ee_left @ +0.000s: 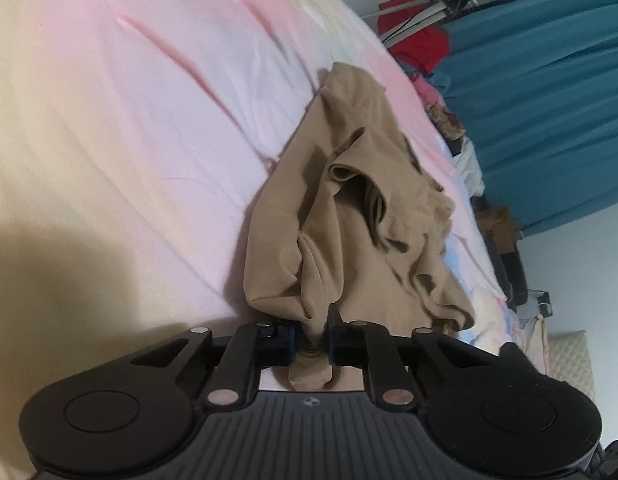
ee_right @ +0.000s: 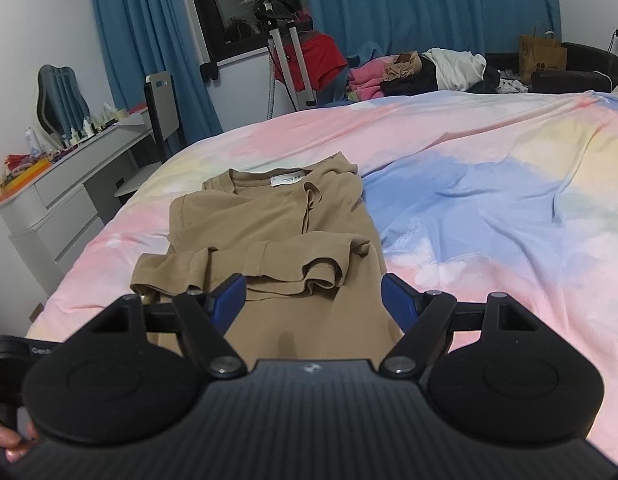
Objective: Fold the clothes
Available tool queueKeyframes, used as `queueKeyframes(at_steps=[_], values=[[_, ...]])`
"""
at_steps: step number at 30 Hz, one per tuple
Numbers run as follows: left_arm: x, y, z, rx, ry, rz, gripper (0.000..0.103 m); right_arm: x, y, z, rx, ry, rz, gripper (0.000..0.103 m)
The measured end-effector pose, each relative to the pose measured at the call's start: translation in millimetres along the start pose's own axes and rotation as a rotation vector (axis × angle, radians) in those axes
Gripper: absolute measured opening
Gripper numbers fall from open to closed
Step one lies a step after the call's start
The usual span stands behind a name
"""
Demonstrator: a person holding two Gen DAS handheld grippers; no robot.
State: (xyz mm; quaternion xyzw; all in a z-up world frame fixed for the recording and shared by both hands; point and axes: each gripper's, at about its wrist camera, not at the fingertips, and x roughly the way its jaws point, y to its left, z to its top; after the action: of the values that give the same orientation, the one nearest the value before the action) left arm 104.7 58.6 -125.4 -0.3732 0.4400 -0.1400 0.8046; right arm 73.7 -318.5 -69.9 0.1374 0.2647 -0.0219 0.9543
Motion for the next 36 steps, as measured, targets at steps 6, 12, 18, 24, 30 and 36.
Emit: queueKeyframes(at_steps=[6, 12, 18, 24, 30, 36], values=[[-19, -10, 0, 0.048, -0.074, -0.053, 0.013, 0, -9, -6, 0.229, 0.122, 0.249, 0.076], [-21, -13, 2, 0.033, -0.098, -0.084, 0.012, 36, -9, -45, 0.580, 0.438, 0.615, 0.078], [-22, -12, 5, -0.001, -0.112, -0.113, 0.012, 61, -22, -80, 0.839, 0.541, 0.570, 0.078], [-30, -10, 12, -0.031, -0.141, -0.156, 0.011, 56, -58, -79, 0.963, 0.352, 0.333, 0.066], [-38, -14, 13, -0.020, -0.150, -0.190, 0.010, 41, -60, -67, 0.868, 0.211, 0.146, 0.016], [-60, -31, 18, 0.008, -0.170, -0.208, 0.010, 13, -57, -35, 0.729, 0.086, 0.168, 0.012]])
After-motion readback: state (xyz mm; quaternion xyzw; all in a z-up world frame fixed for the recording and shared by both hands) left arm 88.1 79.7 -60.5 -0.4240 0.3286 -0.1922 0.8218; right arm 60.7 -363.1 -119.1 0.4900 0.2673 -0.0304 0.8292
